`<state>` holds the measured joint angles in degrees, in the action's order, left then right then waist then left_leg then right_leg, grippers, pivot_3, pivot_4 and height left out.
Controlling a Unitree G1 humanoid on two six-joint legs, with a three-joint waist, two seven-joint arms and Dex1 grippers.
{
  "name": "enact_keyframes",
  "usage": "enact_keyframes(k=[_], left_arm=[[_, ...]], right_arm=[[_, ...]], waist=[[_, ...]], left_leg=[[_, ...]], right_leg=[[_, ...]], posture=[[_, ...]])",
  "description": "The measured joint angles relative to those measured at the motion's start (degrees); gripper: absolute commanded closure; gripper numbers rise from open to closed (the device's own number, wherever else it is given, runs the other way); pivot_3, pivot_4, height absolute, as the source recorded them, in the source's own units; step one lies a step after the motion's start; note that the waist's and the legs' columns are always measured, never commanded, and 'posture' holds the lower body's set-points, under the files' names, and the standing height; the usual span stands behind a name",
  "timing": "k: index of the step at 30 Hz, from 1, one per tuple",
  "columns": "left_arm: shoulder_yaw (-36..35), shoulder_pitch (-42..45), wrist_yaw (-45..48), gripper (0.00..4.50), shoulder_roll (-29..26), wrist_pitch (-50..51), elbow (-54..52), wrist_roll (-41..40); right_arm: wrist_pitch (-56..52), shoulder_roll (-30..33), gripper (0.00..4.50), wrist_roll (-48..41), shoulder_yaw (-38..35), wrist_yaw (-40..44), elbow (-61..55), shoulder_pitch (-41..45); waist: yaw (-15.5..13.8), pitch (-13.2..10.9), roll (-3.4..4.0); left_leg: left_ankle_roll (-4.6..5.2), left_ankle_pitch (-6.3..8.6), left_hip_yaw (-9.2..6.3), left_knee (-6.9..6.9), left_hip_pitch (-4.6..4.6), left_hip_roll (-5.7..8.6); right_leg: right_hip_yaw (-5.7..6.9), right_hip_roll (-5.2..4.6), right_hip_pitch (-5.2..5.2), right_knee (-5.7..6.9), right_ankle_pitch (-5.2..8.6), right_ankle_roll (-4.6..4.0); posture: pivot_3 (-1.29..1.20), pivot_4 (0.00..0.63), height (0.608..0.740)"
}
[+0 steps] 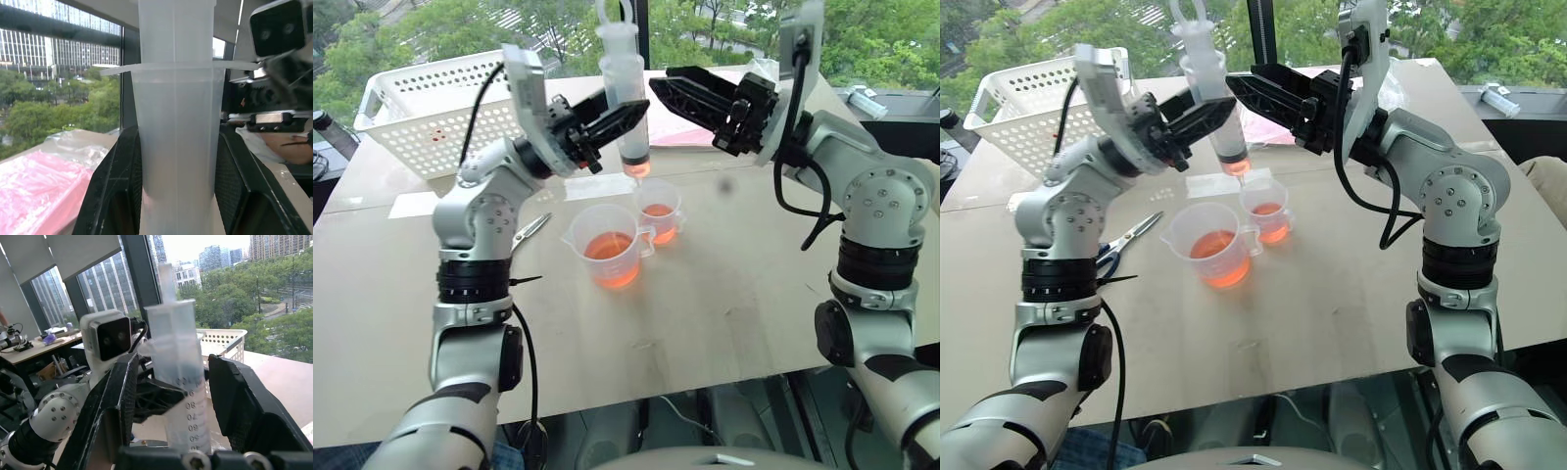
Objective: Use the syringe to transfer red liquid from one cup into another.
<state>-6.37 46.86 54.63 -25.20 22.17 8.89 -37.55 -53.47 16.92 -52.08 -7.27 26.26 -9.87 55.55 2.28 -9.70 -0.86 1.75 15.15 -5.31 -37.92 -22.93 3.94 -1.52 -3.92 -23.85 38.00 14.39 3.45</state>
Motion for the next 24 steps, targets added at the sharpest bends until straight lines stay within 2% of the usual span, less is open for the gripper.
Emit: enact_keyframes(k=[11, 15, 24], left_arm=[[2.37, 0.12, 4.60, 3.17, 3.33, -6.69, 6.74, 4.90], [2.39, 0.12, 5.69, 3.17, 4.45, -8.14, 7.13, 5.70], [2.33, -0.62, 5.72, 3.17, 5.16, -8.54, 7.14, 6.00]], right_arm=[[1.16, 1.15, 2.10, 2.82, -0.87, -2.90, 1.47, 0.73], [1.37, 2.41, 2.10, 6.53, 1.09, -3.03, 3.58, 3.78], [1.59, 3.57, 2.10, 10.52, 4.01, -0.30, 5.32, 4.51]], waist=[[0.09, 0.00, 0.00], [0.10, 0.00, 0.00], [0.11, 0.00, 0.00]], left_leg=[[0.00, 0.00, 0.10, 0.12, -0.09, -0.01], [0.00, 0.00, 0.12, 0.12, -0.09, 0.00], [0.00, 0.00, 0.12, 0.12, -0.11, -0.01]], right_leg=[[-0.09, -0.02, -0.20, 0.01, 0.00, 0.00], [-0.10, -0.02, -0.23, 0.02, 0.00, 0.00], [-0.11, -0.02, -0.26, 0.03, 0.00, 0.00]], posture=[[0.00, 0.150, 0.740], [0.00, 0.150, 0.740], [0.00, 0.150, 0.740]])
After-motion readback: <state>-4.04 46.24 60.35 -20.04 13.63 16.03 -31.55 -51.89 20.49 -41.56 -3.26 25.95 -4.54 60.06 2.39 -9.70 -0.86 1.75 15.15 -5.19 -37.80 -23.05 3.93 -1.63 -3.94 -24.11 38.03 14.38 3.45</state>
